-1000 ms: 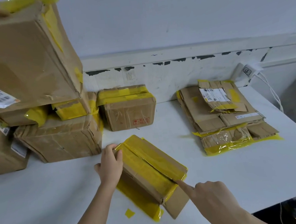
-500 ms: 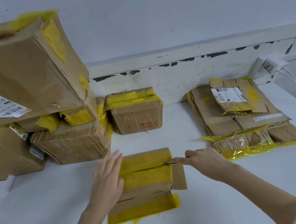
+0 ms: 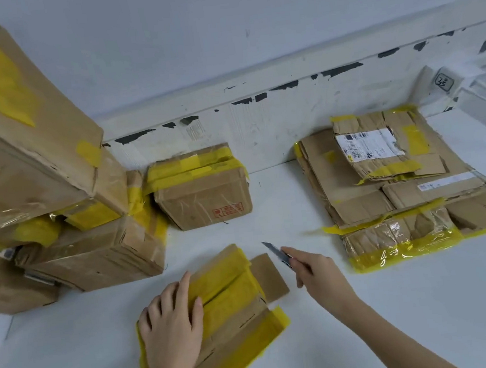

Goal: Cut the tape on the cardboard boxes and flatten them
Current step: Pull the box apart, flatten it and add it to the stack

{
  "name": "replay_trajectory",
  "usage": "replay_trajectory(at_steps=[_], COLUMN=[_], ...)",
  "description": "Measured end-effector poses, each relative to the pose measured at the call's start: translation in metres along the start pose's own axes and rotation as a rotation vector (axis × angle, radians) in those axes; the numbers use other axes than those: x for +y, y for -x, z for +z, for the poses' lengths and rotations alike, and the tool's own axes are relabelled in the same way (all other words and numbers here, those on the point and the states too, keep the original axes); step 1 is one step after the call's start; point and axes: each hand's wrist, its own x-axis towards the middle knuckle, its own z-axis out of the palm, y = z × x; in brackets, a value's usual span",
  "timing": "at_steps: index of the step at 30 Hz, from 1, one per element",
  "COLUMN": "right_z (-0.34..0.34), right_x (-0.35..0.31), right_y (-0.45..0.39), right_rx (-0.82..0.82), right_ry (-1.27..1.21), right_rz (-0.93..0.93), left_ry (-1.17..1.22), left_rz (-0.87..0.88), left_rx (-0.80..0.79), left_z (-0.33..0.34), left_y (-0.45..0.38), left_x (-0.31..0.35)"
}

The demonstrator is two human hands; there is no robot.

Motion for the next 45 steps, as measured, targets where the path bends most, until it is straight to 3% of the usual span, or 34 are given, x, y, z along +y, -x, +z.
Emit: replay_trajectory(at_steps=[3,17,45], right_z=[0.010,0.011,-0.010], right_x=[-0.018,-0.048,-0.007], right_y=[-0.008,-0.012,0.046], right_rx=[-0.080,-0.258,-0.327], right_ry=[0.031,0.156,0.220], right_rz=[-0.008,0.065,-0.053], left_ry=[-0.027,-0.009,-0.026], left_rz=[-0.097,-0.083,-0.051], left_rx=[0.002,0.088,0.140], left_z=[0.006,0.005,0.012], left_y=[0.002,0.005,0.004], left_x=[0.004,0.007,0.002])
